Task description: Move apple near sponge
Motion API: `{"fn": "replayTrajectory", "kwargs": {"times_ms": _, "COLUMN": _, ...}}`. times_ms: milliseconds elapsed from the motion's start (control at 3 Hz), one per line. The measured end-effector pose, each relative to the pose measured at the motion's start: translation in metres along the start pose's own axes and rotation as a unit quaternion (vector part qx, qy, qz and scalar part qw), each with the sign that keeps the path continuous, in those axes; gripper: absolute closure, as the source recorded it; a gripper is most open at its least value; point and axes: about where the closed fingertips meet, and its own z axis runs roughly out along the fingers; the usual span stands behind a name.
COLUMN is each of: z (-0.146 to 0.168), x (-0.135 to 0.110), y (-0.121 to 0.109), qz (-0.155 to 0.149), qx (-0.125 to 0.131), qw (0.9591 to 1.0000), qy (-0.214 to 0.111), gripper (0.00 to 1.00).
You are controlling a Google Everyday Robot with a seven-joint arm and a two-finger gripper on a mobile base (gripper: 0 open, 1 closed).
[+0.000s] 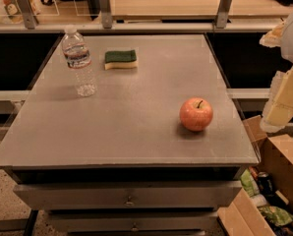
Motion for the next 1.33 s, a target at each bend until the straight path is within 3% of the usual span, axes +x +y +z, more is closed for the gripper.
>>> {"fn": "replayTrajectory", "kwargs": {"times_ms": 333, "z": -0.002, "x": 0.0, "y": 0.0, "qz": 0.005, "qx": 0.008, "qw": 0.9999, "qy": -0.005, "gripper": 0.0}}
{"fn": "replayTrajectory", "kwargs": {"times_ms": 667, "z": 0.008, "x": -0.001, "y": 0.001, "qz": 0.019, "qx": 0.006, "qw": 0.9993, "qy": -0.03, "gripper": 0.0}}
{"fn": "replayTrajectory", "kwargs": {"times_ms": 1000, "z": 0.032, "x": -0.006, "y": 0.004, "qz": 0.033, "qx": -0.014, "qw": 0.9973, "qy": -0.064, "gripper": 0.0}}
{"fn": "replayTrajectory", "kwargs": {"times_ms": 1333, "z": 0.06, "x": -0.012, "y": 0.006, "qz": 0.041, "qx": -0.039, "qw": 0.9925, "qy": -0.108, "gripper": 0.0}}
